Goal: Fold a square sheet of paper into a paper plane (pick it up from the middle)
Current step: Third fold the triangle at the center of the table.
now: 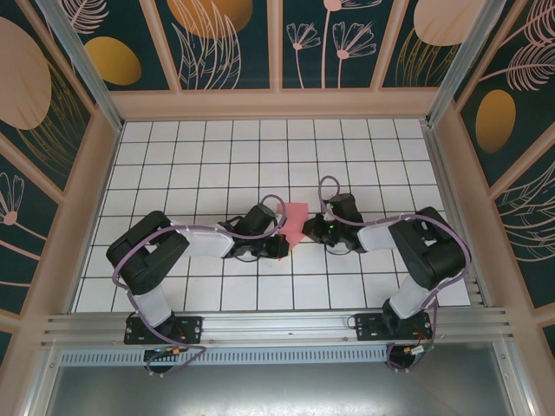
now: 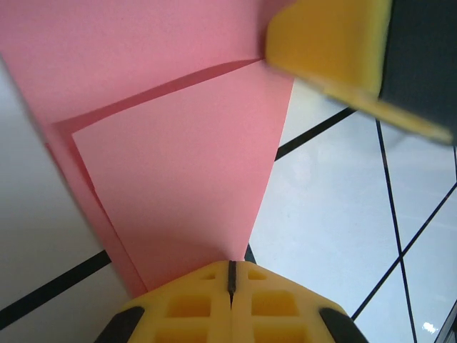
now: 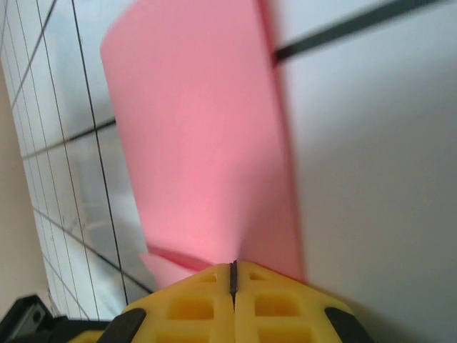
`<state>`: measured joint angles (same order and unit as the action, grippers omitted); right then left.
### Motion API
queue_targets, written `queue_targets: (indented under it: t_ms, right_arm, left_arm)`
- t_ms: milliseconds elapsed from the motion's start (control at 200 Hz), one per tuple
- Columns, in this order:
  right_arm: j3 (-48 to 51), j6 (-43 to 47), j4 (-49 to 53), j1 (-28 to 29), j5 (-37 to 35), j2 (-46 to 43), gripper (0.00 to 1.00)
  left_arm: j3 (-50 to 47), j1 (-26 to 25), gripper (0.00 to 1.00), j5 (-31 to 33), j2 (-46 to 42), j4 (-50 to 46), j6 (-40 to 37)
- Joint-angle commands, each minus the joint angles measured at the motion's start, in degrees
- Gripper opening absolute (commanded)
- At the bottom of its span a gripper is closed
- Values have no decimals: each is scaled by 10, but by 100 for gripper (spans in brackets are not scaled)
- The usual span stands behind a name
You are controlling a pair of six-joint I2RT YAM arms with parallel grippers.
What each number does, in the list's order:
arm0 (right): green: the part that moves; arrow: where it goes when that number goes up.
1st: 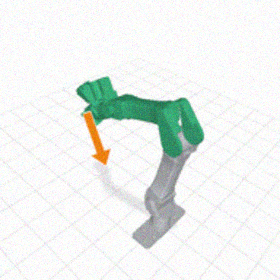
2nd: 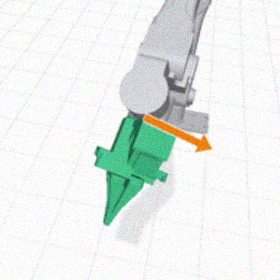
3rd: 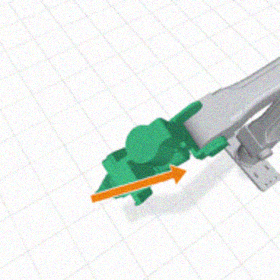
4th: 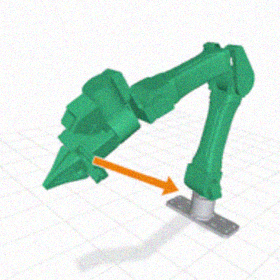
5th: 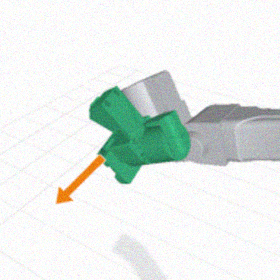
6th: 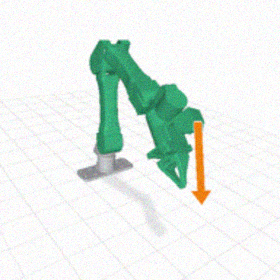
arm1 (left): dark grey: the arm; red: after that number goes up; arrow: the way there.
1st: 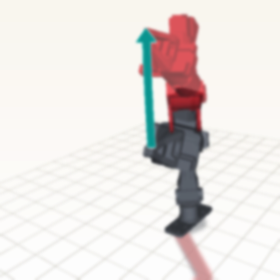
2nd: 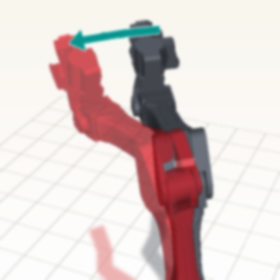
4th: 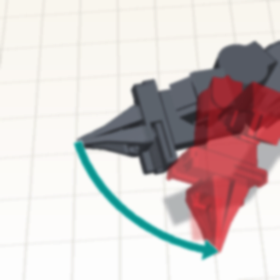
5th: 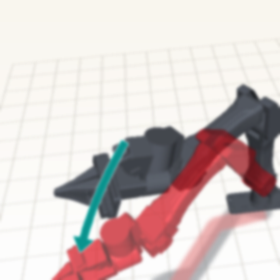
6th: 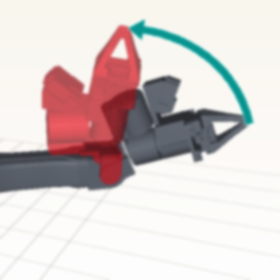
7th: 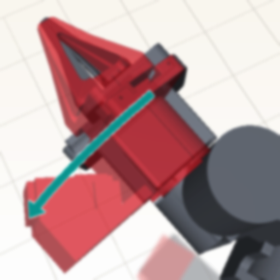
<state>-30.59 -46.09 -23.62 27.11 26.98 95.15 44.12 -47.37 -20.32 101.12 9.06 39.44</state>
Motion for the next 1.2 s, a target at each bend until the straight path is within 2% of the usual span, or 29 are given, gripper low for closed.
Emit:
queue_targets:
  t_ms: [0,205,370,610,946,1196]
  right_arm:
    - [6,30,3,-33,-36,17,8]
    - [-17,41,25,-36,-20,-39,10]
    - [-23,29,23,2,-14,-82,12]
    - [-39,17,10,72,1,-37,10]
    - [-27,29,25,72,-16,25,8]
    - [-26,28,47,73,-38,34,7]
  left_arm:
    - [-32,2,0,51,11,-91,-16]
    - [-30,2,0,43,9,-88,-20]
    - [-24,2,0,40,10,-88,-24]
    - [-15,2,1,36,9,-90,-26]
    - [-14,2,1,34,3,-91,-28]
    - [-9,3,6,30,-26,-97,-26]
